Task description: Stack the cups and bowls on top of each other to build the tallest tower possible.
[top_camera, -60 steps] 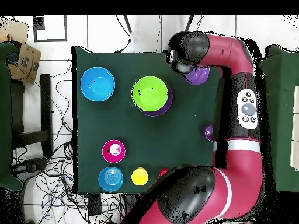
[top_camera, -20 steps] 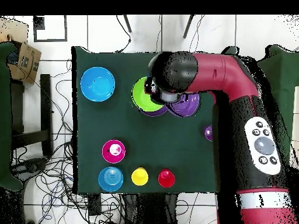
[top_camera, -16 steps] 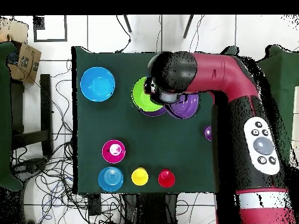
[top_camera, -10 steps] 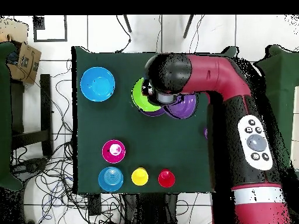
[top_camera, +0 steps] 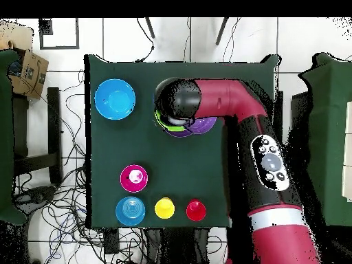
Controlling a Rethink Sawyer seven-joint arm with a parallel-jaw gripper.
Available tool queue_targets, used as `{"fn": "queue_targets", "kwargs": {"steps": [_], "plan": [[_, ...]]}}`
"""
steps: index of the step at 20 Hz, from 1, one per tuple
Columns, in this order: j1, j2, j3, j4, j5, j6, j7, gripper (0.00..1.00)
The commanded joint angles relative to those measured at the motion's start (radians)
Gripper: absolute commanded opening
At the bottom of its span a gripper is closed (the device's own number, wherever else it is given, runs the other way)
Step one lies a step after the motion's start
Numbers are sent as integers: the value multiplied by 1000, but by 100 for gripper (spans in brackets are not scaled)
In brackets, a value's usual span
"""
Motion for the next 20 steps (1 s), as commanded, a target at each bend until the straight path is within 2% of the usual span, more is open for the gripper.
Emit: {"fn": "queue_targets", "kwargs": {"steps": [1,5,14,20], "plan": [[66,78,-91,124,-42,-126,204,0],[85,86,-119,135,-29,-167,207,0],[124,42,-138,128,29,-94,199,0],[129,53,-149,114,45,-99,181,0]]}}
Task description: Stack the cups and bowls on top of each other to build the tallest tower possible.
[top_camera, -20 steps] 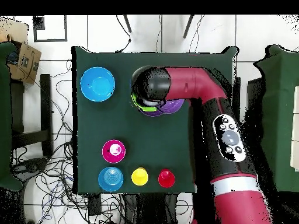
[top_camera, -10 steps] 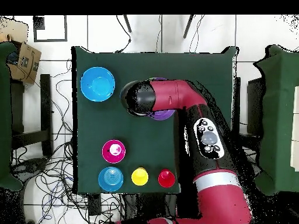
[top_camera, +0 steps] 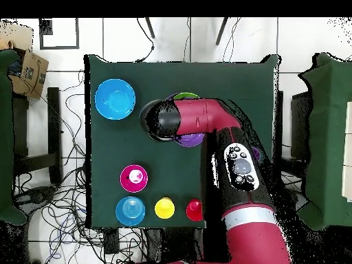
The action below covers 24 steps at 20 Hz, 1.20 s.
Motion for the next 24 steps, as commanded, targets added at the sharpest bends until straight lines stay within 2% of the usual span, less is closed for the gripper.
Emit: {"fn": "queue_targets", "kwargs": {"steps": [1,14,24], "plan": [[17,34,-20,30,28,11,122,0],[18,20,-34,11,54,38,100,0],[35,42,-41,-23,66,39,99,0]]}}
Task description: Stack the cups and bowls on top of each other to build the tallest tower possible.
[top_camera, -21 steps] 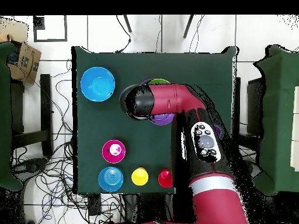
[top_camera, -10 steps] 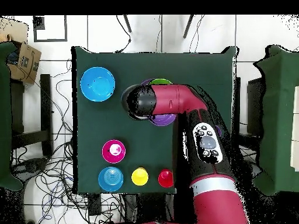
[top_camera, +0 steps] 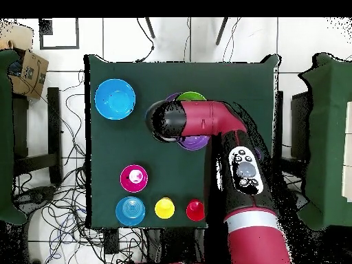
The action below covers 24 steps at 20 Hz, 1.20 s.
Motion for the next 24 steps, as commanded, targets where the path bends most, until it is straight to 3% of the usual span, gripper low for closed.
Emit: {"fn": "queue_targets", "kwargs": {"steps": [1,7,8,24], "plan": [[30,40,6,-31,27,44,98,0],[38,41,-2,-48,34,63,93,0],[40,42,-5,-50,37,64,92,100],[42,51,-8,-63,63,69,82,100]]}}
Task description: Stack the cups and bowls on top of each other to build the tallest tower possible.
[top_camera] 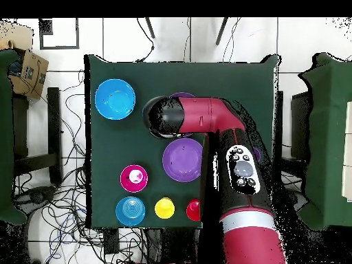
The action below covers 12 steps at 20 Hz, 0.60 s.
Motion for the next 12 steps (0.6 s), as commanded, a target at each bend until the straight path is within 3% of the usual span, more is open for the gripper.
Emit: {"fn": "queue_targets", "kwargs": {"steps": [1,12], "plan": [[19,52,12,-36,21,67,82,100],[11,41,14,-54,42,102,65,100]]}}
